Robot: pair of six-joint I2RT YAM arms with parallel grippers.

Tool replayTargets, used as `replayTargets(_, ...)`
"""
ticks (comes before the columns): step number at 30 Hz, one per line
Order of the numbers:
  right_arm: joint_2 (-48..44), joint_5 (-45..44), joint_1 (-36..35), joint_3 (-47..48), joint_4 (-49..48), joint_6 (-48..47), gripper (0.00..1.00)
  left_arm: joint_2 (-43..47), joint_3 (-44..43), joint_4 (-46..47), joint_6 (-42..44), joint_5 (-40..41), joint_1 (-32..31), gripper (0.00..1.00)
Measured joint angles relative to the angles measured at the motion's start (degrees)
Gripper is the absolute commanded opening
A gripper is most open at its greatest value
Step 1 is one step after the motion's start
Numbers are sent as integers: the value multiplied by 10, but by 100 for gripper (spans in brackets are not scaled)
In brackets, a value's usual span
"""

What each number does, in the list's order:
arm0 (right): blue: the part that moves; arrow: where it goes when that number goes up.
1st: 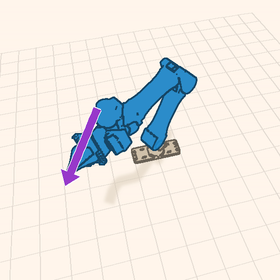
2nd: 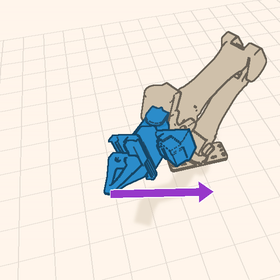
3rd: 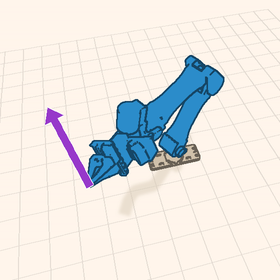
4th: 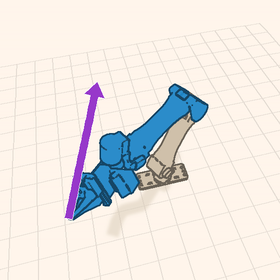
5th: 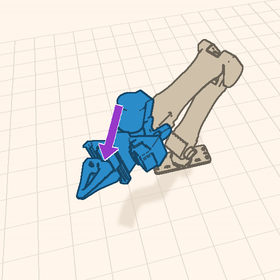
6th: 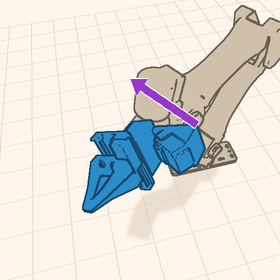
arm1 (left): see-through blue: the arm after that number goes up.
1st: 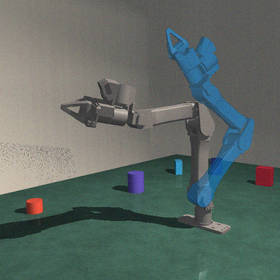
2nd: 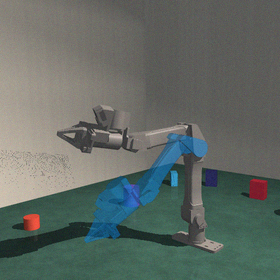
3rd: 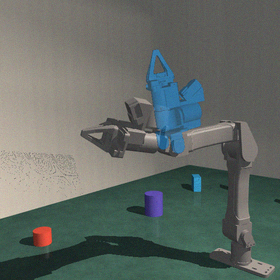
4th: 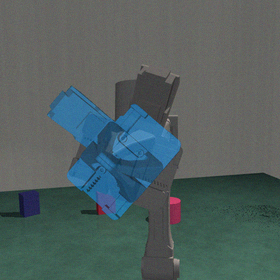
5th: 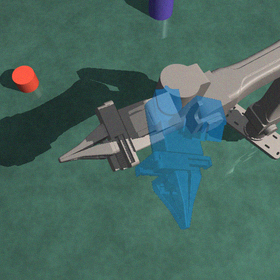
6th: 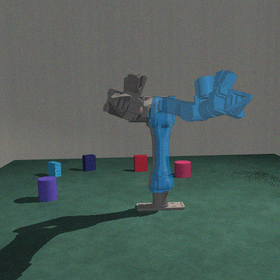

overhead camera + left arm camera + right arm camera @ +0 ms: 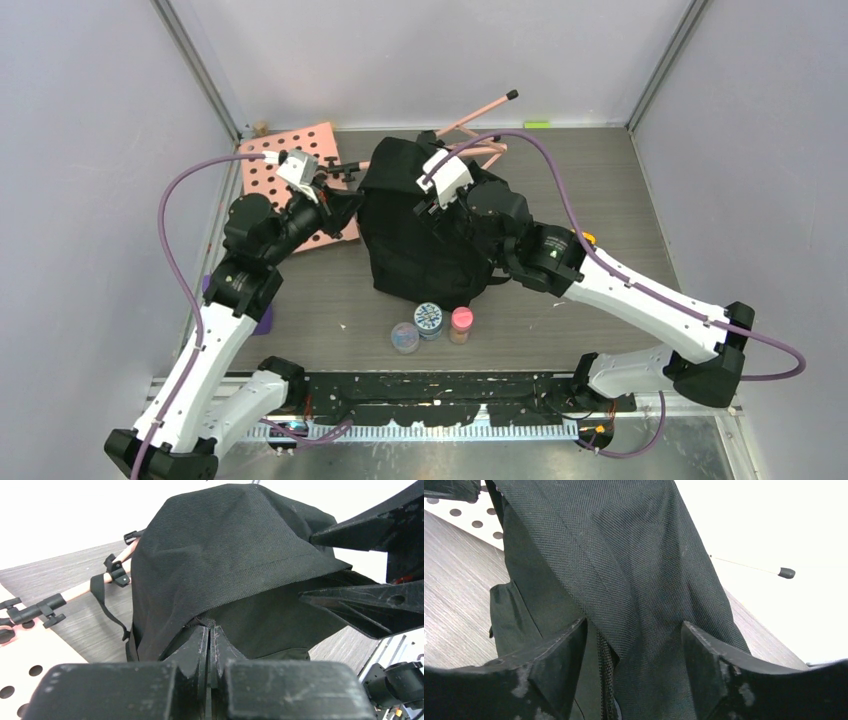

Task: Pack the student bag
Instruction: Zip the student bag at the center of the board.

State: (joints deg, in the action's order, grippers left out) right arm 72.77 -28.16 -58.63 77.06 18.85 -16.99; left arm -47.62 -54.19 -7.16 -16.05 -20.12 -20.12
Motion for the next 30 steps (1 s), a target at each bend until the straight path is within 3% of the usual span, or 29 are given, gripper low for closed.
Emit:
replayTargets(6,-29,30,0,2,10,35,92,-12,-16,-5,-11,-29,-2,0)
replayTargets(13,-68,72,0,49,51,79,93,-17,-51,-2,-16,-53,-21,0)
replayTargets(19,-51,95,0,115,81,101,91,-35,-80,-5,-15,-67,-39,0)
replayTargets(30,-1,95,0,121,103,111,82,-76,-121,-35,32,-65,-131,0)
